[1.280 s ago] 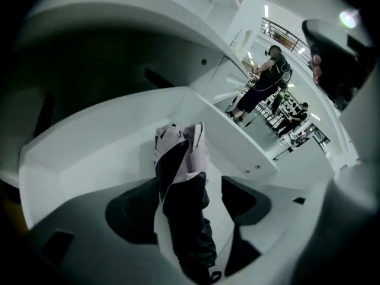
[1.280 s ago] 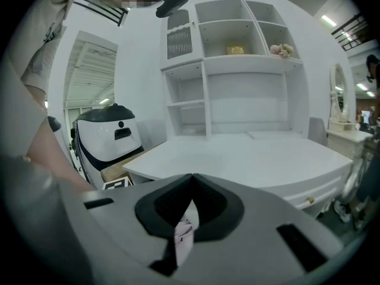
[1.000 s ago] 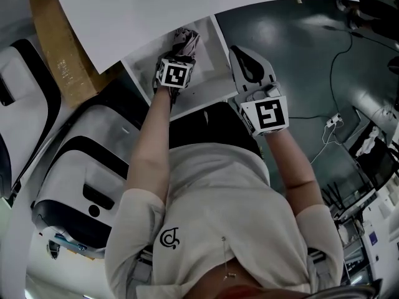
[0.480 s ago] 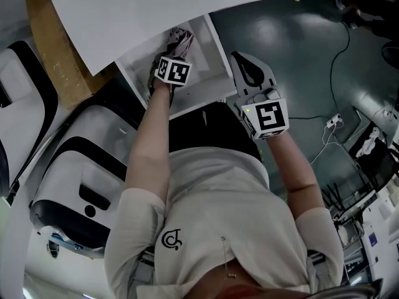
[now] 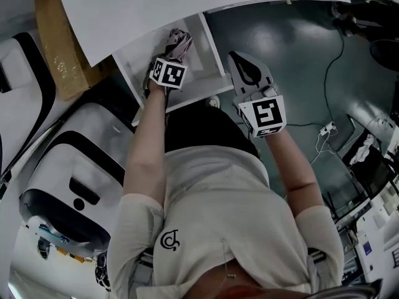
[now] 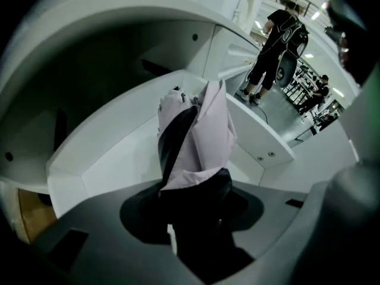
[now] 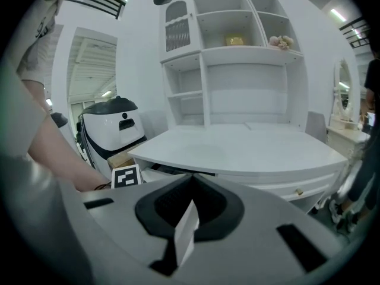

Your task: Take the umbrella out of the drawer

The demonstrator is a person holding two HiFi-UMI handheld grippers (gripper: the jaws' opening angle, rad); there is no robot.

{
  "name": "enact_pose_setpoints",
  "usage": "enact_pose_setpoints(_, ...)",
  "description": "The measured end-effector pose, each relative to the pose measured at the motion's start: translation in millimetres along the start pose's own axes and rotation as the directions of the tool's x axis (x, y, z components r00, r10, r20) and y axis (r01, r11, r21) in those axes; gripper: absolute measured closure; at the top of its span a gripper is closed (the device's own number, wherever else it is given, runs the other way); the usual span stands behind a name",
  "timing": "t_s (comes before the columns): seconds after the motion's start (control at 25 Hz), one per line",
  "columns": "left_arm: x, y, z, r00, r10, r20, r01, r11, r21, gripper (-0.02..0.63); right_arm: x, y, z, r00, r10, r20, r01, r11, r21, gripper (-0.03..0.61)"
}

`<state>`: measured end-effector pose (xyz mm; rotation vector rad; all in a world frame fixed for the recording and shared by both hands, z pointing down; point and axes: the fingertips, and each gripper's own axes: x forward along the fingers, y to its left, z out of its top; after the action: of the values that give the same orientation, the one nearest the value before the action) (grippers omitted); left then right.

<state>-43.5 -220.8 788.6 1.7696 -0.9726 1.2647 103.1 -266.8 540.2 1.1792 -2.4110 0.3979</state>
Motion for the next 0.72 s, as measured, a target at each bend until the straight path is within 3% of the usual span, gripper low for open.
enact_pose_setpoints(0.16,-29,0,15,0.997,0.022,0.078,-0.019,0.999,-0.035,0.397,-11,7,14,0.999,0.02,0.027,-0.018,0.999,-0.044,0.572)
enact_pose_setpoints(0.48,-87,-16,32,0.98,0.037,0.197,-0.049,0.997,0.055,0.397,-34,21,51,0.993,0.038,0.108,-0.022,0.989,-0.144,0.572)
enact_pose_setpoints(0.6,-119,-20,46,0.958,0.04,0.285,-0.059,0.997,0.057,0.397,-41,23,68,0.988,0.031,0.154,-0.002,0.983,-0.185,0.572)
enact_pose_setpoints(0.72,-161,-18,65,0.922,0.052,0.385,-0.082,0.995,0.061,0.397,-46,26,85,0.981,0.03,0.192,0.006,0.983,-0.185,0.572)
